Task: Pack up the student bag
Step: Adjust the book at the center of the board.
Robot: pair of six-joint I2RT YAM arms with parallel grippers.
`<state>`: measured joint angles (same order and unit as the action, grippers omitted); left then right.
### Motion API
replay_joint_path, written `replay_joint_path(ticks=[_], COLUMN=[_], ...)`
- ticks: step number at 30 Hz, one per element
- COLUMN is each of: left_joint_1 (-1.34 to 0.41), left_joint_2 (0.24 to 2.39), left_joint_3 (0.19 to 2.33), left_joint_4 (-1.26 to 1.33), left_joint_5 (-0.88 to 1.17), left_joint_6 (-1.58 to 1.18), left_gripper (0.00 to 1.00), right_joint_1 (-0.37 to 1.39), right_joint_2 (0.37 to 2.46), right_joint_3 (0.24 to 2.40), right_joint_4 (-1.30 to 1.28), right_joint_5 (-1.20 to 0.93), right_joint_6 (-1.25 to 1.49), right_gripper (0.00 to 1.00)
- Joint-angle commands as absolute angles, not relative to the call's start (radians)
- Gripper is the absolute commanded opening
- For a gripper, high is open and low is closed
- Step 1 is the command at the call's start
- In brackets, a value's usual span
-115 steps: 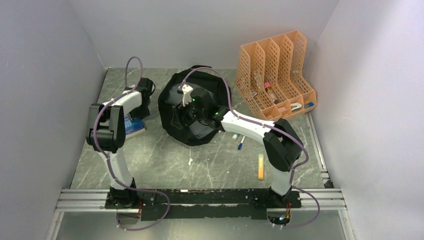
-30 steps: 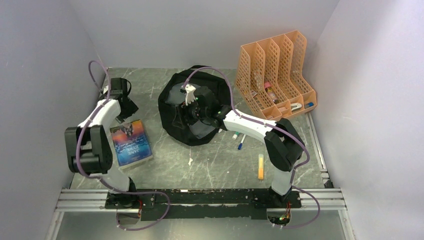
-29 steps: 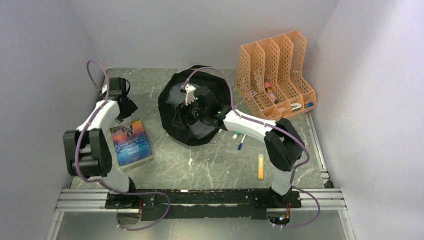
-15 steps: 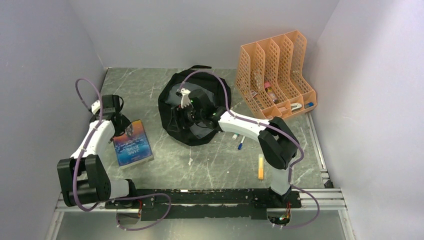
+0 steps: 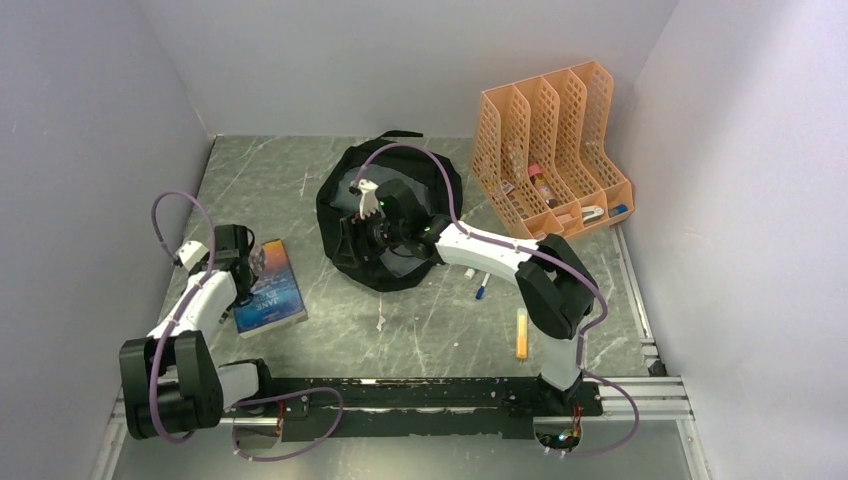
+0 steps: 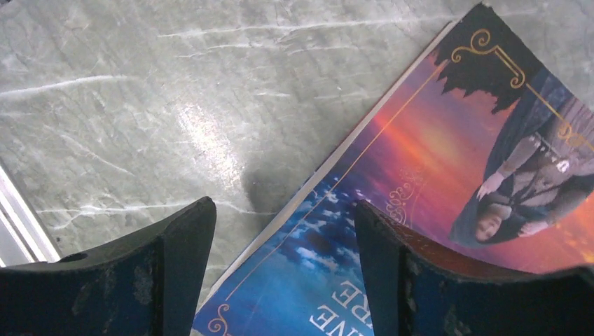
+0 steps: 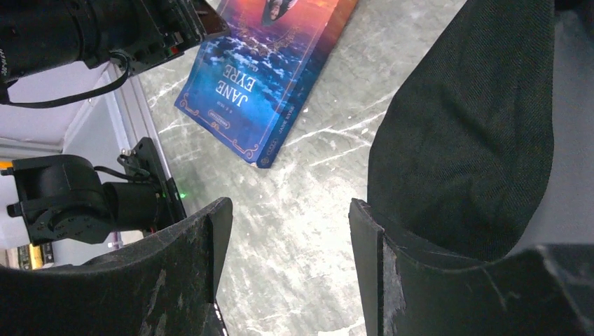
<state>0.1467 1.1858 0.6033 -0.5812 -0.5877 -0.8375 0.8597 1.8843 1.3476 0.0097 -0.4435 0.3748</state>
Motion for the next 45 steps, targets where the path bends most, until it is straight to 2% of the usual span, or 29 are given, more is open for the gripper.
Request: replay_joint_path(ticks=[1,12,17,24,28,34,40,45], left_joint_1=[0.167,0.193,0.193,0.193,0.190,0.185,0.181,0.170], left_joint_2=[1.207,1.404,1.367,1.300,1.326,1.297,1.286,1.298], left_joint_3=[0.562,0.591,0.535,0.444,0.419,0.415,0.418,0.441], left_joint_4=[-0.503,-0.387,-0.359,-0.342,-0.288,-0.298,-0.315,-0.386], left_joint_5=[-0.648,-0.280,-0.123,-0.054,0.054,0.055,0.046,0.002], left_joint_6=[-0.895,-0.744,-0.723,-0.714,-0.700,-0.691,-0.697,-0.733], left_gripper=[0.77,0.67,0.63,0.63,0.58,0.58,0.58,0.64], right_joint_1=[0.866,0.870,0.871,0.875,0.892,0.919,0.935,0.936], right_joint_2=[1.895,1.906,1.936,2.026,2.062,2.143,2.226,2.270], right_joint_3=[1.382,1.393,1.407,1.468,1.500,1.559,1.661,1.696], right_joint_4=[0.003,-0.036,-0.049,-0.060,-0.048,-0.024,-0.137,-0.187], right_joint_5=[-0.466,-0.441,-0.425,-0.426,-0.436,-0.438,-0.279,-0.228], right_joint_6=[0.376,0.361,0.360,0.421,0.452,0.528,0.579,0.608], right_gripper=[0.66,0.66,0.66,0.66,0.67,0.66,0.67,0.67])
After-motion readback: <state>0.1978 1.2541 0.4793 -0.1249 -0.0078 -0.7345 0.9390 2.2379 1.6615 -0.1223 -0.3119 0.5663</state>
